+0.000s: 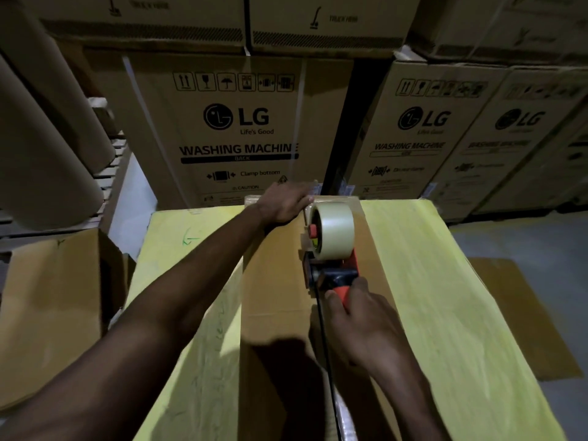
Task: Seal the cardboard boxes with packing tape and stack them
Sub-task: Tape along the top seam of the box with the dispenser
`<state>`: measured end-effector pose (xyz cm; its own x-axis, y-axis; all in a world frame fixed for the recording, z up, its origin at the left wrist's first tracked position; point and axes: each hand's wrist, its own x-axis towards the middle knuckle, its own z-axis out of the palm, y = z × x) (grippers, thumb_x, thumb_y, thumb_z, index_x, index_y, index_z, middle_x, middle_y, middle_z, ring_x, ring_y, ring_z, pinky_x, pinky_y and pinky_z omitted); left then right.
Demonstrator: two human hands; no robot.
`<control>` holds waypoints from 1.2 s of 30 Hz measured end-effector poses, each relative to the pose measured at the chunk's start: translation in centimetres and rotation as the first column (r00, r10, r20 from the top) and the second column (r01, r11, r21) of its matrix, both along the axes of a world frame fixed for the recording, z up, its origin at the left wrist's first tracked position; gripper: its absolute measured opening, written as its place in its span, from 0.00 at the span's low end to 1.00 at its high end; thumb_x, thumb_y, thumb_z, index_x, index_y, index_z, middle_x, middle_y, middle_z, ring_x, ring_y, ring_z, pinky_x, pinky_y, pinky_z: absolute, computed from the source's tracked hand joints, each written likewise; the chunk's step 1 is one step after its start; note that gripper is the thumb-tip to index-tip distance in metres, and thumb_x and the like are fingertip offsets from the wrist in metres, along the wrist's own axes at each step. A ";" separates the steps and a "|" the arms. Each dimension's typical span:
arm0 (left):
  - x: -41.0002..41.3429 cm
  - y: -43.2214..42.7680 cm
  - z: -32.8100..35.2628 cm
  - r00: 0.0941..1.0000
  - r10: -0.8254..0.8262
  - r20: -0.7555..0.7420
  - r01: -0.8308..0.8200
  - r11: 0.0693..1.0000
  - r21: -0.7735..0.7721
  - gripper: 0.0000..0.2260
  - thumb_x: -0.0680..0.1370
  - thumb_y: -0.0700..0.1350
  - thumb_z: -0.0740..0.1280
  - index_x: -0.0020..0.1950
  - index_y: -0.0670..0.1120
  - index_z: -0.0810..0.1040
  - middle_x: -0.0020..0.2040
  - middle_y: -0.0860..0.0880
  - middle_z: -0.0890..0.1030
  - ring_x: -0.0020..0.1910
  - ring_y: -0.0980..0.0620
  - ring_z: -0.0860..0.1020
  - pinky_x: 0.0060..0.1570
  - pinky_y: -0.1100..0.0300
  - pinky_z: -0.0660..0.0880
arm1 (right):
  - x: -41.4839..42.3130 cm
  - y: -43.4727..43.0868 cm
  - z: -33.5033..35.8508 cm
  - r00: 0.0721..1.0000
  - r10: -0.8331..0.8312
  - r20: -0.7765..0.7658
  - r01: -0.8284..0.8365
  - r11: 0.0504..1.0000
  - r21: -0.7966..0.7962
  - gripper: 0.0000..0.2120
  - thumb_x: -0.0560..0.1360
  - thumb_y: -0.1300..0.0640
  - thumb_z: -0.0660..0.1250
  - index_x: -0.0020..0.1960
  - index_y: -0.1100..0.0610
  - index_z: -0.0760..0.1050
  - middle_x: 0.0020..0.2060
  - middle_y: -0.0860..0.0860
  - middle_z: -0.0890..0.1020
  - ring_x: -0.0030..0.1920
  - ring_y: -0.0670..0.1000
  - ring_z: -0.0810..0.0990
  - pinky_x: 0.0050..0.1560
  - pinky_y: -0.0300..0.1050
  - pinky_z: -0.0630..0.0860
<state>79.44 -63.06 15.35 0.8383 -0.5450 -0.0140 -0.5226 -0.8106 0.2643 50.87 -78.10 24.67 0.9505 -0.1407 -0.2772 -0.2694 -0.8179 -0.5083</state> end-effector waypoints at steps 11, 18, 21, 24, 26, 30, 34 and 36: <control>-7.9 1.3 -1.8 0.843 -0.512 0.167 0.495 0.858 0.134 0.23 0.83 0.49 0.55 0.78 0.47 0.70 0.79 0.42 0.68 0.80 0.45 0.61 0.81 0.41 0.50 | -1.8 0.5 0.1 0.998 -0.052 0.036 0.049 0.996 0.080 0.17 0.84 0.41 0.56 0.58 0.55 0.67 0.48 0.56 0.80 0.48 0.60 0.81 0.48 0.56 0.80; -8.9 1.4 -1.3 0.894 -0.445 0.058 0.432 0.888 0.155 0.27 0.80 0.51 0.52 0.79 0.50 0.68 0.80 0.45 0.67 0.81 0.48 0.60 0.81 0.42 0.42 | -2.1 1.4 -0.7 0.998 -0.055 0.019 0.054 0.998 0.045 0.21 0.85 0.42 0.55 0.64 0.59 0.66 0.57 0.59 0.78 0.56 0.63 0.79 0.49 0.51 0.73; -9.5 0.9 -0.6 0.912 -0.409 0.018 0.403 0.904 0.141 0.31 0.78 0.52 0.47 0.79 0.49 0.68 0.80 0.45 0.67 0.81 0.49 0.60 0.81 0.44 0.41 | -2.6 1.7 -0.9 0.996 -0.085 0.017 0.084 0.995 0.056 0.19 0.85 0.43 0.54 0.64 0.57 0.65 0.57 0.58 0.77 0.56 0.62 0.79 0.52 0.53 0.76; -9.0 0.6 -1.2 0.917 -0.398 -0.009 0.396 0.910 0.120 0.31 0.81 0.58 0.41 0.82 0.51 0.64 0.81 0.47 0.65 0.81 0.51 0.59 0.81 0.42 0.43 | -4.4 1.5 -0.7 0.997 -0.072 -0.002 0.072 0.997 0.036 0.21 0.85 0.42 0.54 0.68 0.58 0.65 0.57 0.58 0.79 0.55 0.59 0.79 0.53 0.53 0.77; -8.4 0.6 -1.7 0.914 -0.405 -0.029 0.405 0.905 0.127 0.29 0.83 0.59 0.42 0.83 0.53 0.58 0.84 0.49 0.59 0.83 0.52 0.54 0.81 0.40 0.41 | -6.4 1.5 -0.7 0.998 -0.065 -0.026 0.066 0.997 0.041 0.23 0.85 0.42 0.54 0.70 0.57 0.64 0.56 0.55 0.79 0.55 0.56 0.80 0.54 0.53 0.78; -8.1 0.5 -1.7 0.921 -0.386 -0.041 0.389 0.914 0.120 0.31 0.83 0.63 0.38 0.85 0.55 0.46 0.85 0.55 0.47 0.83 0.55 0.44 0.81 0.44 0.39 | -10.5 1.6 -0.1 0.996 -0.076 -0.049 0.079 0.996 0.047 0.17 0.84 0.40 0.52 0.65 0.50 0.63 0.48 0.49 0.78 0.49 0.50 0.80 0.51 0.52 0.80; -8.4 0.4 -1.8 0.926 -0.374 -0.041 0.376 0.919 0.120 0.30 0.84 0.63 0.39 0.85 0.55 0.44 0.85 0.56 0.46 0.83 0.56 0.43 0.81 0.42 0.41 | -13.3 2.1 1.2 0.994 -0.097 -0.057 0.099 0.994 0.039 0.12 0.84 0.39 0.52 0.59 0.46 0.60 0.48 0.48 0.78 0.48 0.50 0.79 0.49 0.48 0.76; -8.7 0.4 -1.7 0.927 -0.374 -0.017 0.373 0.920 0.120 0.30 0.85 0.64 0.39 0.85 0.55 0.43 0.85 0.56 0.45 0.83 0.56 0.43 0.81 0.40 0.41 | -13.7 2.2 1.6 0.994 -0.091 -0.064 0.091 0.996 -0.003 0.12 0.84 0.39 0.52 0.58 0.47 0.60 0.48 0.47 0.78 0.47 0.50 0.78 0.47 0.46 0.74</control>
<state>70.70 -62.69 13.66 0.5744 -0.8131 -0.0941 -0.7947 -0.5815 0.1738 37.19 -75.95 26.27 0.9139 -0.2262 -0.3372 -0.3750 -0.7884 -0.4875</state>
